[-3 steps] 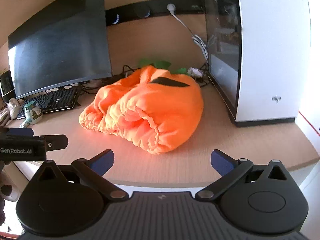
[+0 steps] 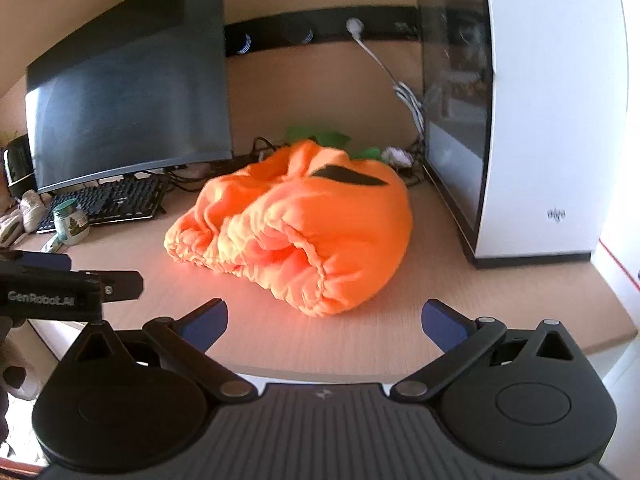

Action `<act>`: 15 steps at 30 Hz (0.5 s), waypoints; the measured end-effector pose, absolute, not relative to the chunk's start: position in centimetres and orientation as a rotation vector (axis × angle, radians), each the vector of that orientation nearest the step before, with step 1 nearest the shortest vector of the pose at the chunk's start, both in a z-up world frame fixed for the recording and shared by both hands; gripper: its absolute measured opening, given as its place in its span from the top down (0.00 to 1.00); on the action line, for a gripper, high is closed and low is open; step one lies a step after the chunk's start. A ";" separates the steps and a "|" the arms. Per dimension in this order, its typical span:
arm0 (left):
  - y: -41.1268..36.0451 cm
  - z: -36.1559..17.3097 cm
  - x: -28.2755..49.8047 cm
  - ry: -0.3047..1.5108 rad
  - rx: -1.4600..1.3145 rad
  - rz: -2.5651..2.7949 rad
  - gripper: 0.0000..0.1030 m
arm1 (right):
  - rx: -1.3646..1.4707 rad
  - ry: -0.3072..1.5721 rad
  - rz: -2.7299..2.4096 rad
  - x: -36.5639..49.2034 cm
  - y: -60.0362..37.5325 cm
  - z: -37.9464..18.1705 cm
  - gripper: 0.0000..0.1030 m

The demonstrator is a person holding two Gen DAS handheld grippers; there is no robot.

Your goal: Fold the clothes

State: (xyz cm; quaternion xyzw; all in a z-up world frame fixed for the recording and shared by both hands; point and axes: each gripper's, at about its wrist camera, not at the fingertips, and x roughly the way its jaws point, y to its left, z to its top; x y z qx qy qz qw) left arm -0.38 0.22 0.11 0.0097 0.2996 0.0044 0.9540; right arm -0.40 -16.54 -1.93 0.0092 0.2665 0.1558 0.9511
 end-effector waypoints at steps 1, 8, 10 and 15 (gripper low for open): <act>0.3 0.1 -0.5 0.607 0.017 0.006 0.00 | 0.020 0.545 0.309 -0.2 -16.5 -1.9 0.00; 0.3 0.2 -0.5 0.609 0.021 -0.003 0.00 | 0.029 0.564 0.257 1.5 -16.5 -1.6 0.00; 0.0 0.1 -0.4 0.603 0.029 -0.007 0.00 | 0.025 0.558 0.247 0.8 -16.1 -1.2 0.00; -0.6 0.0 -0.2 0.592 0.047 -0.022 0.00 | -0.010 0.513 0.255 0.1 -16.2 -0.7 0.00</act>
